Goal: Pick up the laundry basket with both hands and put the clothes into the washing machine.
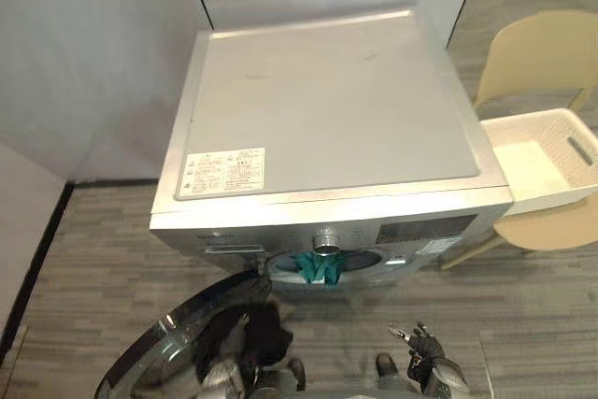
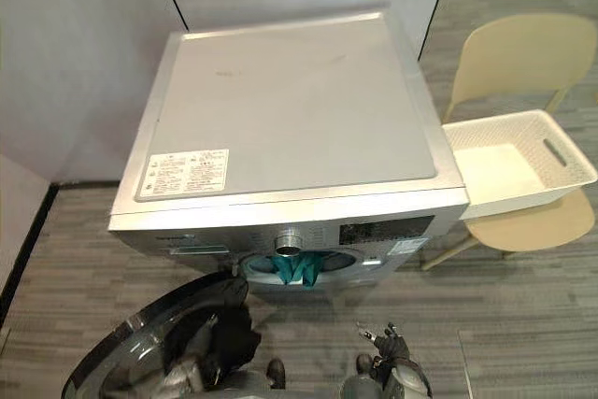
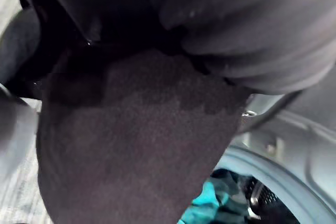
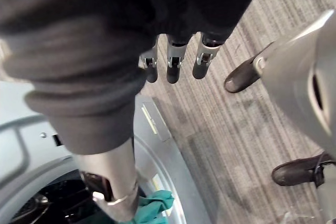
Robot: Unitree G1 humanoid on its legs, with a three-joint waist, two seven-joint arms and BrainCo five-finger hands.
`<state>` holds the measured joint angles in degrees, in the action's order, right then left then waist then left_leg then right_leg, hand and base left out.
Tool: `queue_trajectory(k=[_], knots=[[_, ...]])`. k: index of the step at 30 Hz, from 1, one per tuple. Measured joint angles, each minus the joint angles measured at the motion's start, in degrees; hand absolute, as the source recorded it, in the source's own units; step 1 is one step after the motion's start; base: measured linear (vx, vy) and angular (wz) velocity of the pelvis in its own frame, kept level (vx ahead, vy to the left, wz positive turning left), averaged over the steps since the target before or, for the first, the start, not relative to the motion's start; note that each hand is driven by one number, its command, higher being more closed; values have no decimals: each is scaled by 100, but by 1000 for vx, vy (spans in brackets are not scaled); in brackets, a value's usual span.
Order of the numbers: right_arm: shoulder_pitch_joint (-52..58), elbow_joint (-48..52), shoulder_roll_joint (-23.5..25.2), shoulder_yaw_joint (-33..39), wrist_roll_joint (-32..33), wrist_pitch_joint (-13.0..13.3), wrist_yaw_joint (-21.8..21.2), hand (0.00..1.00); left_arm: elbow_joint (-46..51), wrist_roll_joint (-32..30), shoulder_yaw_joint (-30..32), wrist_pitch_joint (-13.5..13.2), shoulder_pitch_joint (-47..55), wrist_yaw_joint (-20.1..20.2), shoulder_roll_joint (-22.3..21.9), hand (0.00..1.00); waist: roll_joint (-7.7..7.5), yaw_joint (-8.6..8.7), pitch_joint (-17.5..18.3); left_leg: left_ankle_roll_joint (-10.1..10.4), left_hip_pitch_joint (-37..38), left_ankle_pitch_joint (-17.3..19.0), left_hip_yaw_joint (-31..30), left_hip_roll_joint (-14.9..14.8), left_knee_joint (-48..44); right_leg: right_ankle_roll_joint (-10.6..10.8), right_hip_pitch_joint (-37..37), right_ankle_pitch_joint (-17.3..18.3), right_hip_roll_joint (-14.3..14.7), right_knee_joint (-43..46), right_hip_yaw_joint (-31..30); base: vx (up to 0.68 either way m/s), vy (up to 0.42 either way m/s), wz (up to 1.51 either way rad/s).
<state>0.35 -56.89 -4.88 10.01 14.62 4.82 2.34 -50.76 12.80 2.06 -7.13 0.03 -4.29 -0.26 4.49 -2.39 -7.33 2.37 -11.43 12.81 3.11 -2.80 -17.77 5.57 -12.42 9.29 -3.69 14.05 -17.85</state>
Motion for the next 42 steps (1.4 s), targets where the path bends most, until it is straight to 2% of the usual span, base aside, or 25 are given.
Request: queue_trajectory(k=[3, 4, 5, 6, 8, 9, 10, 11, 13, 16, 18, 22, 30, 32, 33, 34, 35, 36, 37, 38, 39, 42], knots=[[-82, 325, -77, -139, 18, 43, 37, 0, 590, 246, -461, -73, -253, -89, -46, 100, -32, 85, -434, 40, -720, -11, -48, -37, -1271, 5, -318, 4, 54, 543, 45, 38, -16, -1], [-136, 504, -77, -178, 58, 74, 79, 0, 807, 339, -691, -115, -354, -97, -81, 100, -89, 138, -567, -16, -1150, 199, -57, -64, -1556, 6, -509, 5, 34, 713, 48, 0, 91, -18], [-183, 798, -96, -287, 64, 146, 147, 0, 1058, 408, -1055, -189, -442, -94, -89, 100, -51, 124, -549, -70, -1320, 119, 27, -124, -1114, 184, -967, 126, 155, 1167, 74, -5, 112, -11], [-193, 925, -114, -336, 67, 167, 164, 0, 1120, 417, -1174, -201, -533, -99, -106, 100, -144, 148, -610, -65, -1404, 115, 38, -79, -1130, 267, -1128, 208, 134, 1406, 69, 7, 60, -1], [-263, 1212, -15, -441, 113, 232, 252, 0, 1332, 436, -1473, -214, -848, -113, -168, 100, -289, 119, -897, -68, -1735, 116, 23, -5, -1487, 277, -1658, 267, 148, 2214, 97, 5, 38, 33], [-271, 1290, 37, -447, 140, 238, 276, 0, 1382, 439, -1549, -214, -913, -115, -167, 100, -304, 112, -946, -68, -1866, 117, 14, -5, -1661, 242, -1800, 335, 157, 2367, 125, -21, 39, 45], [-305, 1424, 123, -561, 263, 272, 311, 0, 1474, 442, -1659, -214, -975, -120, -165, 100, -314, 99, -1035, -71, -2131, 123, 13, -7, -2040, 92, -1907, 449, 151, 2525, 225, -21, -1, 34], [-334, 1488, 146, -624, 309, 275, 324, 0, 1491, 442, -1719, -214, -1017, -124, -164, 100, -322, 77, -1056, -73, -2271, 128, 15, -10, -2211, 69, -1951, 506, 146, 2577, 231, -8, -35, 23], [-493, 1892, 216, -784, 480, 328, 412, 0, 1685, 442, -1911, -211, -1185, -145, -170, 100, -291, -28, -1183, -75, -2772, 130, 16, -137, -2738, 163, -2259, 575, 234, 2830, 313, -5, -75, -6], [-583, 2502, 245, -810, 799, 437, 585, 0, 1708, 426, -2300, -210, -1683, -144, -191, 100, -293, -19, -1325, -75, -3339, 130, 11, -297, -3311, 260, -2776, 660, 376, 3421, 411, -8, -76, 3], [-642, 2691, 269, -807, 893, 524, 664, 0, 1707, 423, -2368, -211, -2009, -162, -233, 100, -365, -16, -1422, -75, -3602, 130, 15, -324, -3638, 273, -3036, 776, 404, 3801, 438, 5, -46, 13], [-822, 2992, 353, -800, 981, 612, 768, 0, 1692, 384, -2241, -213, -2547, -365, -283, 100, -471, -32, -1633, -77, -4215, 131, 4, -591, -4318, 293, -3661, 810, 621, 4555, 514, 38, -24, -4], [-769, 3011, 385, -780, 1012, 612, 898, 0, 1669, 418, -2112, -208, -2581, -592, -297, 100, -491, -73, -1710, -75, -4603, 135, -170, -742, -5241, 293, -4148, 810, 842, 5835, 677, 71, -44, 7], [-704, 3026, 381, -748, 1012, 616, 899, 0, 1674, 442, -2113, -201, -2592, -590, -326, 100, -504, -88, -1706, -67, -4638, 140, -191, -771, -5538, 298, -4301, 708, 894, 6440, 739, 77, -99, 27], [-674, 3031, 377, -751, 1011, 622, 901, 0, 1783, 450, -2078, -199, -2577, -595, -355, 100, -501, -133, -1706, -53, -4704, 210, -228, -843, -5808, 138, -4732, 424, 910, 7078, 808, 54, -122, 22], [-715, 3038, 364, -783, 1011, 620, 896, 0, 1949, 467, -1984, -206, -2560, -598, -383, 100, -510, -166, -1706, -30, -4843, 285, -294, -895, -6121, 61, -5042, 1269, 943, 7066, 851, 23, -110, 15], [-750, 3045, 340, -783, 1009, 621, 895, 0, 2057, 477, -1970, -207, -2564, -601, -397, 100, -535, -172, -1705, 81, -4992, 352, -364, -890, -6404, 62, -5070, 1307, 894, 6441, 797, -22, -76, 8], [-794, 2997, 339, -787, 1010, 588, 926, 0, 2247, 505, -1969, -209, -2494, -598, -405, 100, -529, -178, -1714, 301, -5289, 527, -513, -902, -6921, -170, -4998, 1945, 900, 6468, 892, -53, -83, 4], [-812, 3000, 314, -779, 1009, 587, 928, 0, 2340, 506, -2018, -184, -2515, -589, -411, 100, -520, -142, -1720, 472, -5404, 950, -664, -853, -7055, -221, -5164, 2121, 940, 6857, 1039, -93, -101, 7], [-793, 2999, 301, -733, 1010, 587, 940, 0, 2342, 504, -2075, -155, -2535, -577, -423, 100, -526, -135, -1725, 399, -5390, 1129, -757, -828, -7111, -206, -5240, 2129, 938, 7092, 1114, -133, -93, 23], [-757, 3002, 261, -637, 1009, 586, 989, 0, 2375, 501, -2213, -100, -2551, -566, -452, 100, -535, -124, -1743, 487, -5286, 1433, -886, -802, -7194, -146, -5300, 2163, 897, 7438, 1261, -171, -53, 52], [-722, 2892, 218, -539, 1007, 552, 1017, 0, 2680, 505, -2369, -72, -2415, -555, -478, 100, -539, -135, -1742, 536, -5242, 1529, -904, -710, -7120, -120, -5261, 2187, 712, 7664, 1425, -168, -16, 65]])
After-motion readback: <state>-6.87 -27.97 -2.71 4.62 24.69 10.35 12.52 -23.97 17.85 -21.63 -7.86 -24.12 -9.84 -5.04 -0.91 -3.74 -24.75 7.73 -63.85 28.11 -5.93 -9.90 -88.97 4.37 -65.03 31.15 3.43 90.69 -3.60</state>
